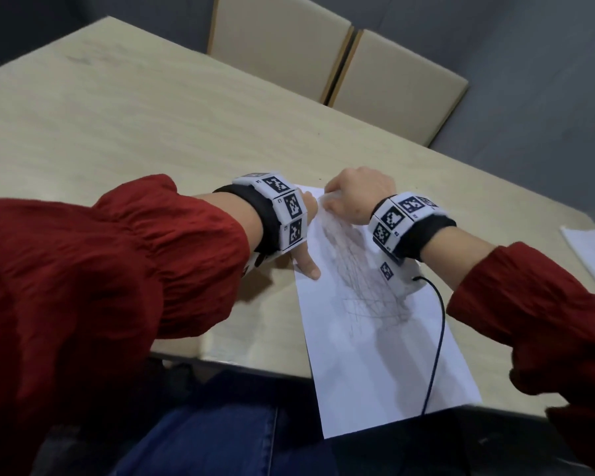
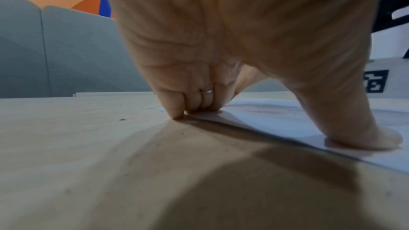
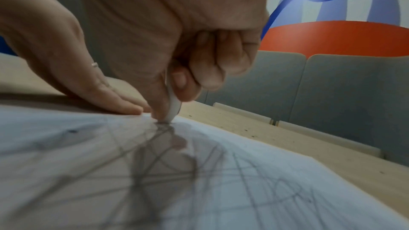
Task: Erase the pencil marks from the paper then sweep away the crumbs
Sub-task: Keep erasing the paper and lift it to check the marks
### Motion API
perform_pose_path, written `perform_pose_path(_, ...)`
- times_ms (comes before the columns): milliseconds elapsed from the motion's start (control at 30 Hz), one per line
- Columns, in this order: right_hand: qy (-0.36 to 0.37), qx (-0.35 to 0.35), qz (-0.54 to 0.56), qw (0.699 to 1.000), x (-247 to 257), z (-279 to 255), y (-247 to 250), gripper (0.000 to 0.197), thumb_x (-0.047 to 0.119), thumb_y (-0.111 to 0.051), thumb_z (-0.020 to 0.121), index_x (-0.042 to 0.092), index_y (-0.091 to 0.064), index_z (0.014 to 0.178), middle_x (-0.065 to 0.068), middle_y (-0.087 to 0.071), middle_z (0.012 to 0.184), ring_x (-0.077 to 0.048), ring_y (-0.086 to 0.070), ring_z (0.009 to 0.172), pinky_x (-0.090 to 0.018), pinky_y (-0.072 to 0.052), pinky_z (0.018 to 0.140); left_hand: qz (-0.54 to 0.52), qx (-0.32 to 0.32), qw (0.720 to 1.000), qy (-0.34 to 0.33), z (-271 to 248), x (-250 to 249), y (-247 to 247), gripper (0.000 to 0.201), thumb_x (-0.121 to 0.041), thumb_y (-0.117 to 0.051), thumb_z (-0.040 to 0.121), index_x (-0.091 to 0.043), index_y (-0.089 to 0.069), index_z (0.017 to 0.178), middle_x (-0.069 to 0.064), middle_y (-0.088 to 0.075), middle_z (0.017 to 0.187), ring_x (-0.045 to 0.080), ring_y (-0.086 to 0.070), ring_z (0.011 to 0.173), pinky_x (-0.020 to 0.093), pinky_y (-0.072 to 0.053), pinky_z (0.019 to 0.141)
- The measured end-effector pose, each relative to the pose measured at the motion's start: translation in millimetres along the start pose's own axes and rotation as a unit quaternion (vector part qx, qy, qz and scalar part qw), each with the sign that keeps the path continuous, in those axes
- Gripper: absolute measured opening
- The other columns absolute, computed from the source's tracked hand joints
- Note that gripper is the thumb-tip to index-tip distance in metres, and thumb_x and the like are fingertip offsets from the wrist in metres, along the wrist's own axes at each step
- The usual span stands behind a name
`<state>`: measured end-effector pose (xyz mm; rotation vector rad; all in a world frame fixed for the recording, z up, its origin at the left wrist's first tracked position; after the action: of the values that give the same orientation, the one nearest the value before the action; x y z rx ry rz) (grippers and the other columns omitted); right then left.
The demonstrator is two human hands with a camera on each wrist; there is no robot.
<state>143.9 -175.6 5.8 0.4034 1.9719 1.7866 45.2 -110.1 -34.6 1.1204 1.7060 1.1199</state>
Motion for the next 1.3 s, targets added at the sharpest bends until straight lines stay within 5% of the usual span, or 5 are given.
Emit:
perform_pose_path(367,0.027,0.038,-0.061,0.997,-21.2,-26.0,4.9,0.016,0.031,-0.056,0.084,0.026,-0.067,0.094,0.000,-0.068,0.091,-0.027,-0.062,0.090,-0.030,-0.044,0.062,0.018,0.037,0.999,0.015,-7.9,-5.1,7.3,0.096,-0.088,-0.067,0.040,-0.009,-0.051,0.090,0.013,-0.051,0.134,0.027,-0.060,0.092,0.041,-0.053,0.085)
perform_pose_path(500,0.003,0.051,-0.009,0.999,-34.6,-11.3,5.9,0.021,0.032,-0.051,0.091,0.033,-0.068,0.103,0.004,-0.067,0.099,-0.023,-0.060,0.092,-0.030,-0.043,0.068,0.040,0.077,0.996,0.009,0.2,-7.3,9.1,0.131,-0.097,-0.053,0.012,-0.006,-0.057,0.105,0.000,-0.051,0.131,0.023,-0.060,0.100,0.042,-0.052,0.092)
perform_pose_path(633,0.013,0.083,0.051,0.995,-36.6,-10.4,5.6,0.019,0.036,-0.065,0.087,0.022,-0.074,0.095,0.001,-0.066,0.096,-0.019,-0.057,0.089,-0.031,-0.049,0.079,0.047,0.063,0.997,0.016,6.4,-16.2,16.3,0.117,-0.079,-0.069,0.051,-0.010,-0.042,0.142,0.014,-0.038,0.148,0.029,-0.047,0.128,0.044,-0.044,0.103)
perform_pose_path(1000,0.026,-0.015,0.110,0.994,-39.3,-6.2,0.9,0.016,0.000,-0.061,0.079,0.004,-0.073,0.089,-0.010,-0.071,0.086,-0.023,-0.064,0.083,-0.023,-0.043,0.064,0.058,0.074,0.995,-0.017,19.9,-39.3,11.4,0.128,-0.077,-0.062,0.070,-0.011,0.008,0.154,0.010,0.009,0.162,0.027,-0.006,0.150,0.045,-0.017,0.119)
perform_pose_path(1300,0.050,-0.001,0.074,0.996,-53.0,-29.4,-3.6,0.010,0.024,-0.076,0.075,0.031,-0.072,0.080,0.021,-0.054,0.060,-0.007,-0.050,0.066,-0.030,-0.041,0.074,0.082,0.070,0.994,0.007,21.5,-45.7,9.8,0.130,-0.077,-0.062,0.069,-0.007,0.007,0.154,0.013,0.008,0.162,0.028,-0.005,0.150,0.045,-0.015,0.120)
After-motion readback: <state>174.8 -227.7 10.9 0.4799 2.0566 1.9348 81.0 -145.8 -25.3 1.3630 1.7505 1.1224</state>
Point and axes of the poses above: each hand's wrist, its own z-axis towards the middle knuckle, its own y-axis out of the back of the hand, x = y × z, the point moved 3 cm from there along z, towards the middle knuckle
